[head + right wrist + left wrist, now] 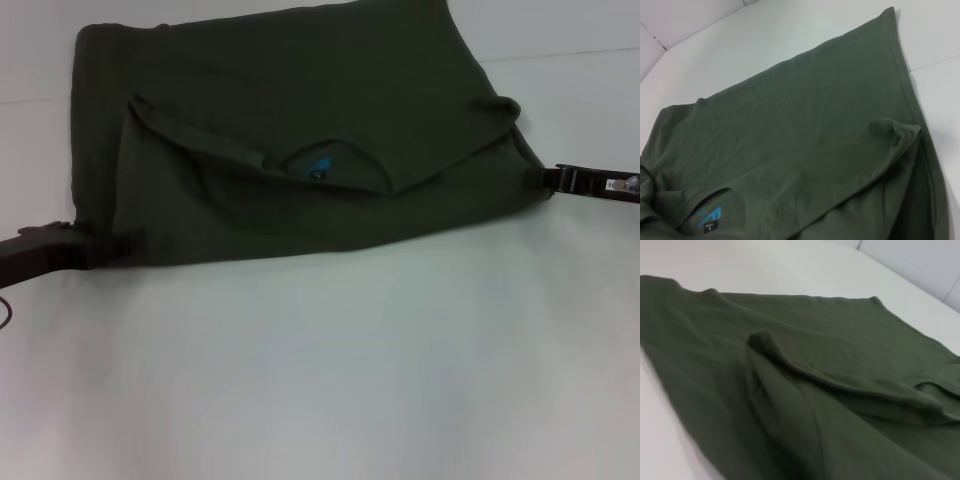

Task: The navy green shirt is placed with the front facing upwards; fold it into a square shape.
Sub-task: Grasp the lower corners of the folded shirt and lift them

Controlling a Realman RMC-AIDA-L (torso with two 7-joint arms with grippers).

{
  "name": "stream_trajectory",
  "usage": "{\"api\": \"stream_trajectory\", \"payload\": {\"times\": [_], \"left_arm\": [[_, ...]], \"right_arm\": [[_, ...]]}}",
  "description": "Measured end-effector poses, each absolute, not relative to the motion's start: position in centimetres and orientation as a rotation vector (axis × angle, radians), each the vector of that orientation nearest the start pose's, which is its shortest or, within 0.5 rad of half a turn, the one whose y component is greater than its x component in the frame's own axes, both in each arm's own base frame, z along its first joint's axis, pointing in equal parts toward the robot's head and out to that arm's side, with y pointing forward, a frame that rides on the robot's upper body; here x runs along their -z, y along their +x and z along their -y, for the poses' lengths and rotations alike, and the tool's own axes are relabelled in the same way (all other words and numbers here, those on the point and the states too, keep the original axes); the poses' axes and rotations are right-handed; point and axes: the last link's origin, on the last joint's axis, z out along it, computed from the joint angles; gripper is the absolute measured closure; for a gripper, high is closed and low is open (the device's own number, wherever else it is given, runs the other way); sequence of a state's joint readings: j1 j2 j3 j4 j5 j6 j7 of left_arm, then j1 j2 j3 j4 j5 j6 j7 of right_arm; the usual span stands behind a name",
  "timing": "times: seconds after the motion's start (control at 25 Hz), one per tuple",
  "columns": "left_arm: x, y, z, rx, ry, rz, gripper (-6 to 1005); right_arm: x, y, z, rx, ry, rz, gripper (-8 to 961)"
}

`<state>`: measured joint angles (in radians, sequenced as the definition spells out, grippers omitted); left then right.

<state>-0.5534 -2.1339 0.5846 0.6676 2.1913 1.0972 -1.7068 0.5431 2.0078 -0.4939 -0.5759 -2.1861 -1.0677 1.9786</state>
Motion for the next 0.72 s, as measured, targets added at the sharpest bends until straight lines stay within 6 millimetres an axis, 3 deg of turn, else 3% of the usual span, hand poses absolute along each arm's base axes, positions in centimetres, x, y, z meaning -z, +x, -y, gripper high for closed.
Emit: {"api": "stream_trajectory", "payload": {"times": [0.72], "left_arm": [[0.90, -31.84, -36.30, 0.362, -2.271, 1.134, 115]], "right_arm": [[-4.50, 35.24, -37.06, -0.513, -1.954, -1.464, 922]]}}
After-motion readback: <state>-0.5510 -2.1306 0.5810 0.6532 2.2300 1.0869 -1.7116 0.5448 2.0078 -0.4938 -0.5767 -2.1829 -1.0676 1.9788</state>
